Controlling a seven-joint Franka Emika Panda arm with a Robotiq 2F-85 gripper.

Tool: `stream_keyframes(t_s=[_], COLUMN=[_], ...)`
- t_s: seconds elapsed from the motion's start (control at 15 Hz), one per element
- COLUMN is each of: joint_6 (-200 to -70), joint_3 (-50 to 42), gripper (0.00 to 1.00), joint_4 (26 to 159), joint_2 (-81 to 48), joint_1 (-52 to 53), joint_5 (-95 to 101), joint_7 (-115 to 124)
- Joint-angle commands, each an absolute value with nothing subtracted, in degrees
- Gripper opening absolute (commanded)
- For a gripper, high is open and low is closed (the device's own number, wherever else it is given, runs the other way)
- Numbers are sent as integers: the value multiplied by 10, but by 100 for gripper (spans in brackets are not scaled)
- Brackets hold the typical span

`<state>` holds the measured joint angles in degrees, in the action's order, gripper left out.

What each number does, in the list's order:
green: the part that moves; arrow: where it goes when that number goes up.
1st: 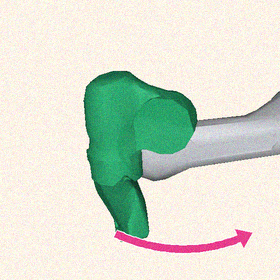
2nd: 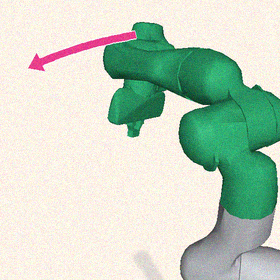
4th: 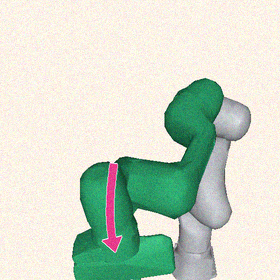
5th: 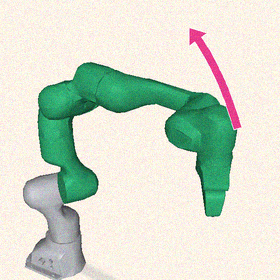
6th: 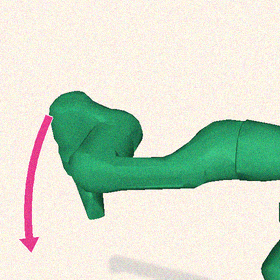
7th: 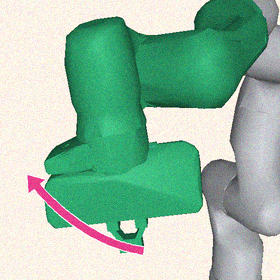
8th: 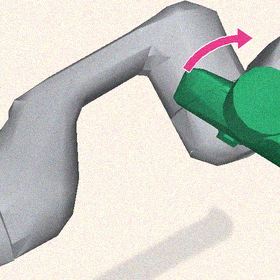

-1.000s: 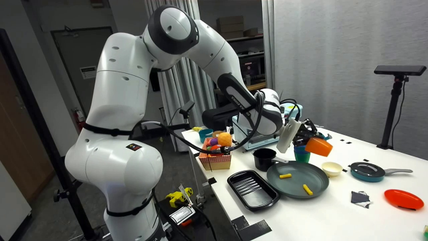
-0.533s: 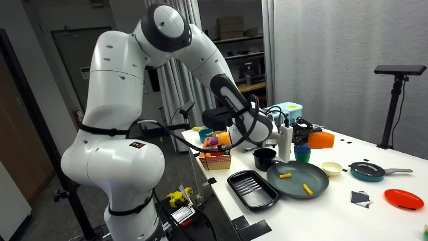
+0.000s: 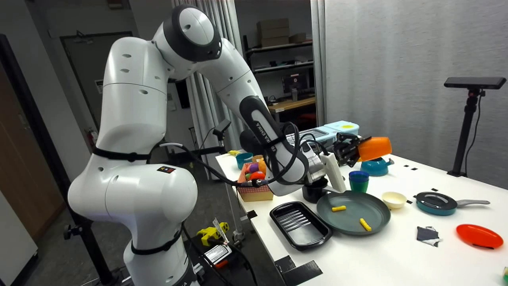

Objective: Pour some of the content from the orange cup onto the plate, pick up one object and put it on the small plate and pour it back onto the big plate, and then pour the rest of the content from the orange cup.

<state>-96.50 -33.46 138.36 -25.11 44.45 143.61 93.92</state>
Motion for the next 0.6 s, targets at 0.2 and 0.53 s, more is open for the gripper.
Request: stream_keyframes(t_s=[0.2, 0.53], joint_6=[-821, -793], joint_3=[-376, -381], gripper=[3, 3], joint_4=[1420, 1417], joint_2=[-274, -271], joint_1=[509, 499], joint_5=[1442, 1442], joint_7=[981, 981])
